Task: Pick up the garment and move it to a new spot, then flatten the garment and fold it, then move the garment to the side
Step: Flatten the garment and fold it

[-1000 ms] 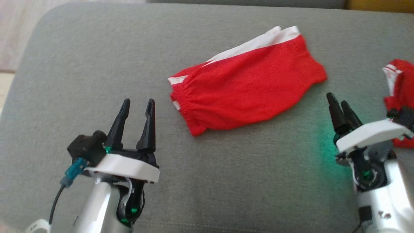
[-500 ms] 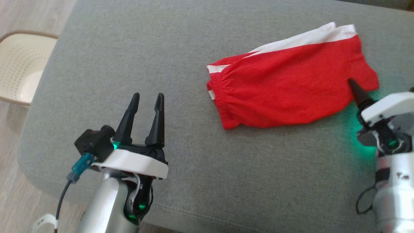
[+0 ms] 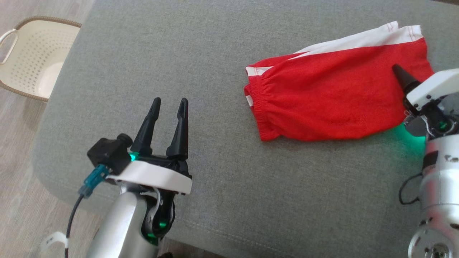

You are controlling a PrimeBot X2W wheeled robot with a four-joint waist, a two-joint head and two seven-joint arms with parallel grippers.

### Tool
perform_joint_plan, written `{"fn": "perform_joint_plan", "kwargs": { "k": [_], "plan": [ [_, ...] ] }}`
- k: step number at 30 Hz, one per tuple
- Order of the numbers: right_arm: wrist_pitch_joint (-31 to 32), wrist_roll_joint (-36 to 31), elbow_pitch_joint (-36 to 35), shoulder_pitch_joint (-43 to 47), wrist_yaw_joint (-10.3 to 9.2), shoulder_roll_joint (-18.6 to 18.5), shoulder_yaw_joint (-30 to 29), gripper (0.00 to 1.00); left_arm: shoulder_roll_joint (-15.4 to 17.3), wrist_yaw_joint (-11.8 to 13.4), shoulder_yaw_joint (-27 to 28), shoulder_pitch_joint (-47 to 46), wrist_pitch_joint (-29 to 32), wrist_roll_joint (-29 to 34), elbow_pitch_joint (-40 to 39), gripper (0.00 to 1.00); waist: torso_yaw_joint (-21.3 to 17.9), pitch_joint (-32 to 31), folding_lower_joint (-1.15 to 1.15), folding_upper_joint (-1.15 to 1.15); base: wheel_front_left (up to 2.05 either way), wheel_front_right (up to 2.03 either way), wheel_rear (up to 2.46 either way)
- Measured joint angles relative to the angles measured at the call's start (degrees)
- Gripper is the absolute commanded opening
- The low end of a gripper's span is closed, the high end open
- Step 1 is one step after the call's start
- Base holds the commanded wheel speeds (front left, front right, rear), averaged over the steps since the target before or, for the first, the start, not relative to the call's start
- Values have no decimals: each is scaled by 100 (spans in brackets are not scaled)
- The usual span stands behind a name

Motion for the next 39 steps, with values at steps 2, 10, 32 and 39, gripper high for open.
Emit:
{"fn": "perform_joint_plan", "kwargs": {
  "k": [2,10,32,39],
  "plan": [
    [-2,-83,80,-94,0,-2,-9,0,0,2,-1,-38,0,-41,0,100,7,17,0,0,0,0,0],
    [-270,104,53,-111,0,42,364,0,0,24,19,-75,0,-40,5,100,-129,15,1,0,0,0,0],
    [-1566,914,-2016,1741,-1,123,404,0,1,-11,191,-46,0,138,85,100,-1001,-365,0,0,0,0,0],
    [-1946,931,-2057,1853,-1,148,503,0,1,-62,172,-46,0,180,136,100,-1134,-488,0,0,0,0,0]
  ]
}}
